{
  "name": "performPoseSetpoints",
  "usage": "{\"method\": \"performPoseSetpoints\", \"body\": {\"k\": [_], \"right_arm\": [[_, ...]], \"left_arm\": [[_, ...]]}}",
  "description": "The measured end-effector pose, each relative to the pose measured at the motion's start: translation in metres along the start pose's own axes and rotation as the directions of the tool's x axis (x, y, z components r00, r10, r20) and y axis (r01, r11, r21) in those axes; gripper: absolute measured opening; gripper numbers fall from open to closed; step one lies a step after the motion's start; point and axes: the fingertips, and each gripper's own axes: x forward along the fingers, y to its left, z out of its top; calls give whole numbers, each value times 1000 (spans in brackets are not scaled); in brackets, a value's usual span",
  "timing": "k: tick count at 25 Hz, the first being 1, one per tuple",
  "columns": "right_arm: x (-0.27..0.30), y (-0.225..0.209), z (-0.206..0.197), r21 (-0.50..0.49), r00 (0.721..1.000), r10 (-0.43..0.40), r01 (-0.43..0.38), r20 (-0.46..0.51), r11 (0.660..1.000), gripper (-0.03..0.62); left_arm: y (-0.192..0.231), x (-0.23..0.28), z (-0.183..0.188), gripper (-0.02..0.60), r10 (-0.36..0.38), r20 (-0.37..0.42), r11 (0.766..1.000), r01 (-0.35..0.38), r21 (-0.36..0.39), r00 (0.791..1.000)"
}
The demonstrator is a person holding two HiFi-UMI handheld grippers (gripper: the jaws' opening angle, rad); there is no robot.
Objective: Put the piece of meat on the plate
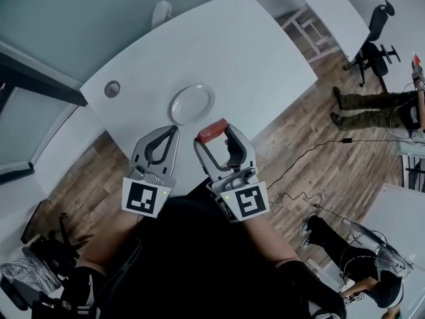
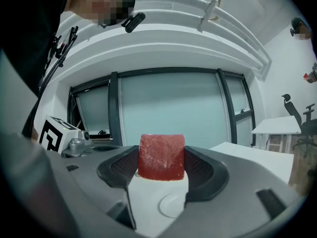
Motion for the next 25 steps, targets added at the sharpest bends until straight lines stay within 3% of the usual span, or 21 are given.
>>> {"method": "performPoseSetpoints", "body": {"k": [19, 25], "right_arm": [[23, -21, -69, 9, 986, 34, -33, -165, 999, 285], [50, -30, -90, 6, 976, 29, -28, -217, 1000, 285]], "left_arm": [[19, 27, -53, -8, 48, -98, 999, -46, 27, 994], [30, 44, -69, -8, 33, -138, 999, -31, 14, 990]]}}
